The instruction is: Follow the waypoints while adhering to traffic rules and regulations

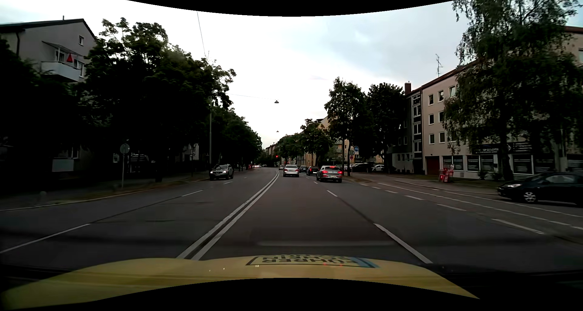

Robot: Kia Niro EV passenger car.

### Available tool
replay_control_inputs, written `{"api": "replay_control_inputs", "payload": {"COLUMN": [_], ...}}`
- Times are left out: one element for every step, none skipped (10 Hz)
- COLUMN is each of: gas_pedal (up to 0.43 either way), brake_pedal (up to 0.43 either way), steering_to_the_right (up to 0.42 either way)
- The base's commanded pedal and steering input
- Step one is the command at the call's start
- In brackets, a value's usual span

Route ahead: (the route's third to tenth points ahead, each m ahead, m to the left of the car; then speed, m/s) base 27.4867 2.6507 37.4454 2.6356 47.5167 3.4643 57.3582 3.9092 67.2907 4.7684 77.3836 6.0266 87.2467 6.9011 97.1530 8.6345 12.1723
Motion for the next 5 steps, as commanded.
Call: {"api": "replay_control_inputs", "payload": {"gas_pedal": [0.067,0.067,0.067,0.067,0.067], "brake_pedal": [0.000,0.000,0.000,0.000,0.000], "steering_to_the_right": [-0.008,-0.008,-0.008,-0.007,-0.007]}}
